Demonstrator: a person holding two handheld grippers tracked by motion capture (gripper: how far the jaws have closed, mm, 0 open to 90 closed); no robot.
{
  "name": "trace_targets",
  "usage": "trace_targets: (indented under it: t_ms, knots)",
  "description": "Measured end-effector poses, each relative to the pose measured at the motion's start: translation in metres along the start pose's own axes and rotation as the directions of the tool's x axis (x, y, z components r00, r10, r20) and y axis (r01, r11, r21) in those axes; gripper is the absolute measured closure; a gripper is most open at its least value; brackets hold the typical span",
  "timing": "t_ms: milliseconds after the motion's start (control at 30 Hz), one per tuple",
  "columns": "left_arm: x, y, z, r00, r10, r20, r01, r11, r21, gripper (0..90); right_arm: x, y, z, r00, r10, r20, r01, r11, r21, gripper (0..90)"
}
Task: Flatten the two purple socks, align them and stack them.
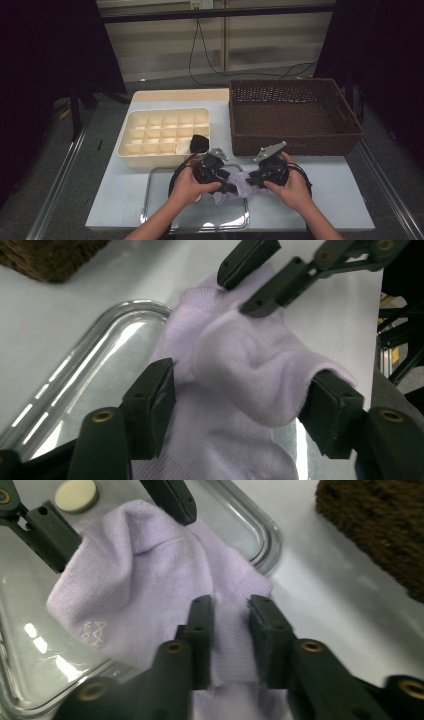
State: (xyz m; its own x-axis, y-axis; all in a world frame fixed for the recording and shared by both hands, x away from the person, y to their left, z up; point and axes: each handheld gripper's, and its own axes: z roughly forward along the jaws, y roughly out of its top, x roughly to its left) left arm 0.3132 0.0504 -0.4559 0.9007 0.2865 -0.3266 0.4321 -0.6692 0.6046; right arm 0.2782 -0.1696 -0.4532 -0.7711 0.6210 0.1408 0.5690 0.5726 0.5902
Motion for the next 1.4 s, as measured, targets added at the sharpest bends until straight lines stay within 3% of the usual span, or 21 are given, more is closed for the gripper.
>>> trace_targets:
  t_ms: [100, 267, 367, 433, 467, 533, 700, 833, 967, 1067, 1133, 1267, 1333, 1367, 1400]
  knots:
    - [0.0, 0.0, 0.001, 1.0, 0.0, 0.0, 0.0, 1.0, -0.001, 35.7, 0.001, 0.002, 0.003, 0.9999, -0.015, 0.0, 0.015, 1.0, 0.02, 82.7]
    - [0.0, 0.001, -0.003, 1.0, 0.009, 0.001, -0.009, 0.9998, -0.017, 36.7, 0.004, 0.007, -0.001, 0.9996, -0.029, -0.009, 0.029, 1.0, -0.007, 83.2]
    - [-0.001, 0.002, -0.004, 0.9998, 0.02, 0.008, -0.02, 0.9997, -0.013, 41.7, 0.006, 0.012, -0.004, 0.9988, -0.047, -0.016, 0.047, 0.999, -0.023, 83.2]
    - [-0.001, 0.002, -0.004, 0.9996, 0.026, -0.008, -0.026, 0.9996, 0.013, 54.9, 0.007, 0.014, -0.002, 0.9985, -0.053, -0.011, 0.053, 0.998, -0.017, 80.8]
    - [-0.001, 0.001, -0.003, 0.9998, 0.016, -0.007, -0.016, 0.9998, 0.015, 57.5, 0.006, 0.014, -0.002, 0.9986, -0.052, -0.008, 0.052, 0.998, -0.02, 78.0]
    - [0.0, 0.001, -0.005, 0.9988, 0.037, -0.03, -0.036, 0.9983, 0.047, 65.4, 0.005, 0.012, -0.001, 0.9992, -0.039, -0.006, 0.039, 0.999, -0.029, 72.4]
    - [0.002, 0.002, -0.007, 0.9991, 0.031, -0.03, -0.029, 0.9984, 0.049, 75.0, 0.006, 0.009, -0.009, 0.9996, -0.028, -0.003, 0.027, 0.999, -0.044, 61.9]
    - [0.0, 0.003, -0.006, 0.9995, 0.006, -0.031, -0.005, 0.9999, 0.016, 76.3, 0.013, 0.01, -0.013, 0.999, -0.044, -0.013, 0.043, 0.998, -0.055, 57.8]
    - [-0.003, 0.004, -0.004, 0.9998, -0.01, -0.016, 0.01, 1.0, -0.002, 76.7, 0.02, 0.01, -0.003, 0.9974, -0.068, -0.025, 0.067, 0.997, -0.027, 55.8]
    - [-0.003, 0.004, -0.005, 0.9998, 0.001, -0.017, -0.001, 1.0, 0.006, 76.8, 0.021, 0.01, 0.002, 0.9972, -0.071, -0.021, 0.071, 0.997, -0.009, 53.4]
    - [-0.003, 0.004, -0.003, 0.9997, -0.022, -0.004, 0.022, 0.9995, -0.021, 76.1, 0.02, 0.01, 0.004, 0.997, -0.074, -0.023, 0.074, 0.997, -0.007, 55.4]
    - [-0.002, 0.005, -0.002, 0.9998, -0.011, 0.014, 0.011, 0.9999, -0.011, 75.4, 0.02, 0.008, 0.007, 0.9964, -0.083, -0.019, 0.083, 0.997, 0.001, 56.8]
    - [-0.004, 0.005, -0.001, 0.9999, -0.016, 0.001, 0.016, 0.9997, -0.017, 75.5, 0.02, 0.008, 0.009, 0.9958, -0.089, -0.019, 0.089, 0.996, -0.001, 56.1]
    - [-0.002, 0.005, -0.002, 0.9999, 0.011, 0.003, -0.011, 0.9999, -0.001, 75.5, 0.02, 0.008, 0.009, 0.9958, -0.09, -0.017, 0.09, 0.996, 0.002, 57.5]
    - [-0.003, 0.005, -0.001, 1.0, 0.005, -0.001, -0.005, 1.0, -0.006, 75.5, 0.02, 0.008, 0.009, 0.9947, -0.102, -0.012, 0.102, 0.995, 0.007, 58.5]
